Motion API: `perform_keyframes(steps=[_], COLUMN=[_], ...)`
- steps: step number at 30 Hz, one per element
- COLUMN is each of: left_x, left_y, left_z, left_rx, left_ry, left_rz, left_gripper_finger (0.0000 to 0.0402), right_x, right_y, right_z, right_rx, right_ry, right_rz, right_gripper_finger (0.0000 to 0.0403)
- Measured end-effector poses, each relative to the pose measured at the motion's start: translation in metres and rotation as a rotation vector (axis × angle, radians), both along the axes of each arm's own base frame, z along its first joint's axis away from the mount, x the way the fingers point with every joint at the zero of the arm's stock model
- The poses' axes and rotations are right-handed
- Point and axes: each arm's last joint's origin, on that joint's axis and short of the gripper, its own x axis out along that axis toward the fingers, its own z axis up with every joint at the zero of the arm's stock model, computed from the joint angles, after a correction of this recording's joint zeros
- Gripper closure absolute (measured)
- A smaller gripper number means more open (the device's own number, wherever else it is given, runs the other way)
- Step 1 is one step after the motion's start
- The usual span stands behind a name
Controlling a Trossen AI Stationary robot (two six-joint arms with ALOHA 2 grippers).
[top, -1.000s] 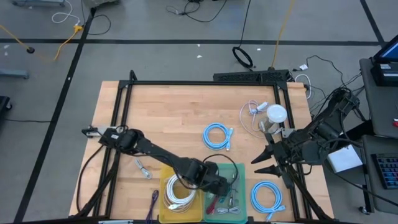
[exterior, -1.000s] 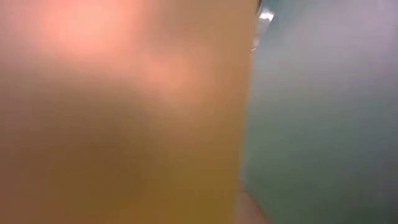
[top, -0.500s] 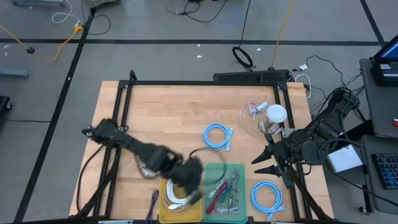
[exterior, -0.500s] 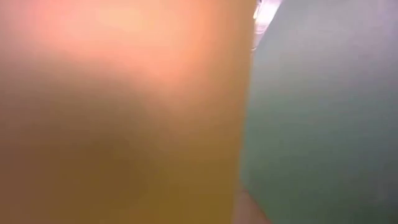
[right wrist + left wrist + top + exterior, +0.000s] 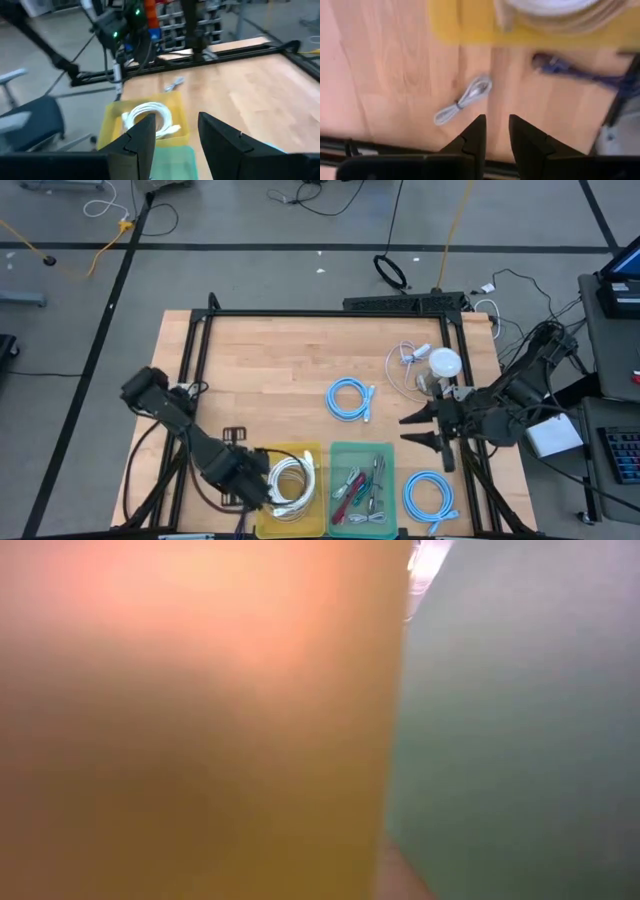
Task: Pick & Place USB Port
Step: Put the top large blue charger into the yellow bin
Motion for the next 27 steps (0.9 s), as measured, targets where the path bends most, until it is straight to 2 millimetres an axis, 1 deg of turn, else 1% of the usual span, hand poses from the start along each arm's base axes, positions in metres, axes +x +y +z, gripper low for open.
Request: perform_keyframes(steps=[3,5,10,13,16,19,23,27], left_x=[-0.023,-0.036,-0.065,-0.076,-0.085,-0.091,-0.092,-0.087], left_y=[0.018,0.027,0.051,0.063,0.074,0.082,0.087,0.085], left_z=[-0.015,-0.021,-0.027,-0.029,-0.031,-0.04,-0.054,-0.067], left_rx=[0.017,0.018,0.011,-0.002,0.007,0.013,-0.046,-0.128], left_ry=[0.101,0.126,0.113,0.076,0.011,-0.071,-0.247,-0.381], left_rz=[-0.032,-0.044,-0.038,0.005,0.079,0.207,0.378,0.45], left_gripper_finger=[0.0333,0.0344,0.0371,0.0385,0.0397,0.0397,0.0382,0.0377], right_x=[0.003,0.005,0.014,0.019,0.024,0.031,0.042,0.049], right_y=[0.001,0.002,0.0,-0.004,-0.009,-0.02,-0.044,-0.07], right_z=[-0.005,-0.008,-0.021,-0.03,-0.042,-0.059,-0.086,-0.109], right_rx=[0.007,0.02,0.051,0.081,0.079,0.065,0.116,0.171], right_ry=[-0.025,-0.046,-0.075,-0.079,-0.063,-0.027,0.05,0.146], right_rz=[-0.042,-0.059,-0.109,-0.147,-0.183,-0.25,-0.368,-0.448], right_gripper_finger=[0.0264,0.0264,0.0264,0.0264,0.0264,0.0264,0.0264,0.0264])
